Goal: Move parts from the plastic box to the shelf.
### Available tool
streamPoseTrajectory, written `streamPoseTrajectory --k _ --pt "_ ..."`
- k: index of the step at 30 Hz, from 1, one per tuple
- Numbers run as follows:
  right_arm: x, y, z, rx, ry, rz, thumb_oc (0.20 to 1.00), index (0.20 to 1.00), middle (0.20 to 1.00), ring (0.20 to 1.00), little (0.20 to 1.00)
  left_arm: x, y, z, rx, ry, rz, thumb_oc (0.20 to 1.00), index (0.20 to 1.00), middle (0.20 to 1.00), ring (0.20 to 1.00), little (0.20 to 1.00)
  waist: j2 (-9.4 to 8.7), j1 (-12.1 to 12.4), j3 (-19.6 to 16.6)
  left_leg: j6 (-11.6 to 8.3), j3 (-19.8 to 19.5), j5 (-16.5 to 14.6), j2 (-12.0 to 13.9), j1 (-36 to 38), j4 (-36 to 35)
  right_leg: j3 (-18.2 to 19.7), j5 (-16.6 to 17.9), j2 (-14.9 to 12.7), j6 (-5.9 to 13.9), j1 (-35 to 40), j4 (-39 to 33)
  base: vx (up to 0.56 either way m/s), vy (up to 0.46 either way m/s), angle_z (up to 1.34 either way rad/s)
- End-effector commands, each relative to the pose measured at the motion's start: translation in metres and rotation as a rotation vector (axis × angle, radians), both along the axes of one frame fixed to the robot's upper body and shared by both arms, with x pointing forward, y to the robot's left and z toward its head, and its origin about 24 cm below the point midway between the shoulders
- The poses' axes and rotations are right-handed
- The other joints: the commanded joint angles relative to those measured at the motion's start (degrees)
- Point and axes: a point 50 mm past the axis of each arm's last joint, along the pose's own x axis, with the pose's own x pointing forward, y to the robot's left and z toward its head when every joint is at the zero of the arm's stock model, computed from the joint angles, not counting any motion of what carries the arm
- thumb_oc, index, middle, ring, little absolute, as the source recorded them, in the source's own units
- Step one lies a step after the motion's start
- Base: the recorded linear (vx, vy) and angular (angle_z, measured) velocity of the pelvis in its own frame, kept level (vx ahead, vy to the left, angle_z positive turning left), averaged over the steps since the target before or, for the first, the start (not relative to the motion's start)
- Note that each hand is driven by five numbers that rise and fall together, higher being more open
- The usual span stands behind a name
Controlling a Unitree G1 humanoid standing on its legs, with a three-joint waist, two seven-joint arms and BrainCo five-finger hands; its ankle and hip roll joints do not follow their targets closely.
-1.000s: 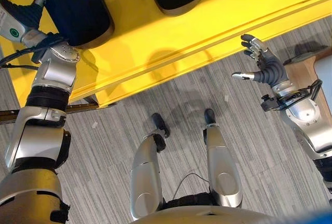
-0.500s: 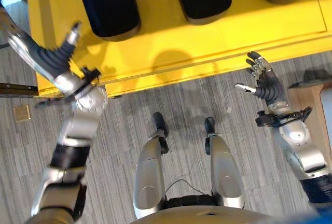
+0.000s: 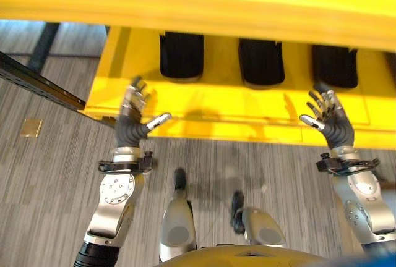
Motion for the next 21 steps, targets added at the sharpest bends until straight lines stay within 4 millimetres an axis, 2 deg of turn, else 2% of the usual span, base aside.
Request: streamPoseTrajectory --k 1,3,4,5,7,10,17,21 --pt "0.001 0.003 0.006 0.079 -0.037 0.052 1.0 1.0 1.0 1.0 1.0 0.002 -0.009 -0.002 -0.104 0.031 -0.251 1.0 1.0 1.0 1.0 1.0 -1.01 -0.6 -0.8 0.13 0.5 -2.8 0.4 2.6 -1.9 1.1 2.6 -0.7 1.96 0.3 0.3 0.05 -0.08 -0.01" --pt "-0.002 0.001 -0.004 0.096 0.007 0.074 1.0 1.0 1.0 1.0 1.0 -0.003 -0.012 -0.016 -0.124 0.07 -0.271 1.0 1.0 1.0 1.0 1.0 -0.64 -1.2 -2.1 -0.66 0.3 -1.3 2.1 3.8 -3.7 1.6 3.0 -0.5 1.76 1.2 -1.0 0.04 -0.047 0.0" --pt "-0.004 0.0 -0.008 0.105 0.026 0.081 1.0 1.0 1.0 1.0 1.0 -0.005 -0.015 -0.022 -0.198 0.105 -0.318 1.0 1.0 1.0 1.0 1.0 -0.45 -1.4 -2.4 -1.04 0.5 -0.7 2.8 4.4 -4.5 1.7 3.2 -0.5 1.79 1.8 -1.6 0.02 -0.035 -0.03" --pt "-0.006 -0.002 -0.019 0.147 0.07 0.085 1.0 1.0 1.0 1.0 1.0 -0.013 -0.023 -0.041 -0.354 0.202 -0.409 1.0 1.0 1.0 1.0 1.0 -0.06 -2.0 -3.2 -1.69 0.7 0.0 4.0 5.3 -5.7 1.9 3.7 -0.6 1.88 2.8 -3.1 0.02 -0.019 -0.07" --pt "-0.006 -0.003 -0.026 0.156 0.103 0.081 1.0 1.0 1.0 1.0 1.0 -0.015 -0.024 -0.054 -0.395 0.248 -0.419 1.0 1.0 1.0 1.0 1.0 0.11 -2.7 -3.7 -2.18 1.3 0.2 4.9 6.0 -6.1 1.9 4.5 -0.8 2.05 3.5 -4.6 0.01 -0.003 -0.07" --pt "-0.009 -0.005 -0.034 0.189 0.129 0.092 1.0 1.0 1.0 1.0 1.0 -0.018 -0.019 -0.059 -0.326 0.2 -0.418 1.0 1.0 1.0 1.0 1.0 0.44 -3.7 -4.1 -2.85 2.5 0.0 6.1 6.9 -6.1 2.1 5.6 -1.3 2.32 4.4 -6.6 0.0 0.01 -0.13" --pt "-0.021 -0.002 -0.052 0.272 0.18 0.097 1.0 1.0 1.0 1.0 1.0 -0.031 -0.009 -0.08 -0.401 0.247 -0.438 1.0 1.0 1.0 1.0 1.0 0.9 -4.9 -5.8 -2.75 5.0 -2.0 5.7 10.2 -6.1 1.3 6.1 -2.5 3.06 6.0 -8.0 0.03 0.027 -0.18" --pt "-0.026 -0.005 -0.066 0.306 0.244 0.055 1.0 1.0 1.0 1.0 1.0 -0.034 0.0 -0.091 -0.361 0.298 -0.42 1.0 1.0 1.0 1.0 1.0 1.24 -5.4 -6.4 -2.5 5.6 -2.9 5.4 11.3 -6.1 1.6 6.1 -2.9 3.29 6.3 -8.0 0.05 0.03 -0.05"
